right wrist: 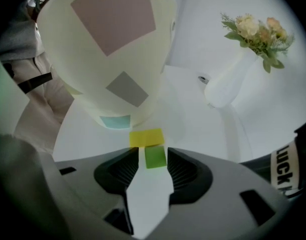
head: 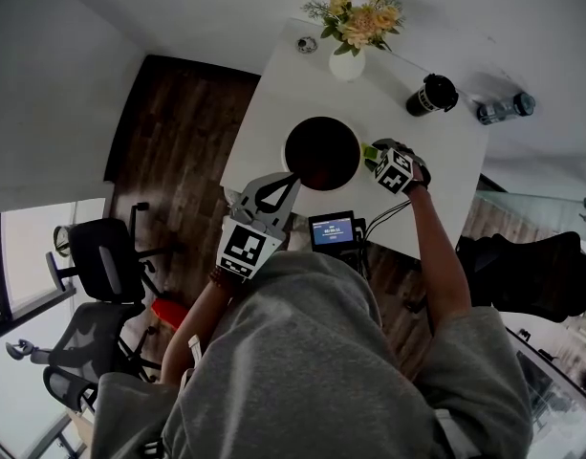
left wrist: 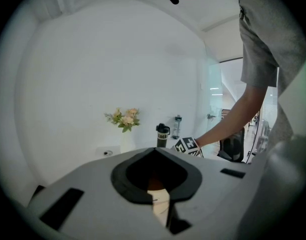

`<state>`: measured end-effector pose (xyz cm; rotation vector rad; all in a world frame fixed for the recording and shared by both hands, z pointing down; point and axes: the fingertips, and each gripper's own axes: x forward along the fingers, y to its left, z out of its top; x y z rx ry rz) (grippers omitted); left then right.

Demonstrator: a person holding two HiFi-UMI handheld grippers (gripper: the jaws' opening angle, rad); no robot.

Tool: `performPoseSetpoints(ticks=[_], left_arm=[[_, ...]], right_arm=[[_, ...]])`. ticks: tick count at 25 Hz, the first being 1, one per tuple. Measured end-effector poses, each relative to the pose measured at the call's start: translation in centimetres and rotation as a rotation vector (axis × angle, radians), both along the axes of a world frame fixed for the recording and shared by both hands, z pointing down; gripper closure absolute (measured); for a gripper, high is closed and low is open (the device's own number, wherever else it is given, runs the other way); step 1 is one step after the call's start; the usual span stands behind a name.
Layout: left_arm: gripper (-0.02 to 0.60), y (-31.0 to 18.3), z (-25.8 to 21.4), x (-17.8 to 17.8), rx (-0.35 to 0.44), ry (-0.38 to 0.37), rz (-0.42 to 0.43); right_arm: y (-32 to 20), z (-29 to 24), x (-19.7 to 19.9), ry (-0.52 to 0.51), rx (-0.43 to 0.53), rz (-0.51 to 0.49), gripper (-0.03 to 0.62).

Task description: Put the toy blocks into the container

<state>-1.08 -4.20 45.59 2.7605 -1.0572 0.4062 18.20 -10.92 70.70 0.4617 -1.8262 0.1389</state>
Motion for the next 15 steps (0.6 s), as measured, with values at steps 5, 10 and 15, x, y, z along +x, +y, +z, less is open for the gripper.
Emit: performPoseSetpoints(ticks=[5,10,15], left_arm=[[0.575,0.0,0.1,-0.3,-0.003,0.003,-0.003],[0.575,0.0,0.2,-0.3,-0.003,0.005,0.001],[0.575,-0.1,-0.1,0.0,0.002,0.010,0.015]], right_arm=[[-0.2,0.6,0.4,0.015,-0.015,0.042,0.419],[-0.1,0.4,0.7,-0.020,-0.016,0.120,0.459],[-0.1,-0.7,1.2,-0.028,0.014,0.143,0.461]])
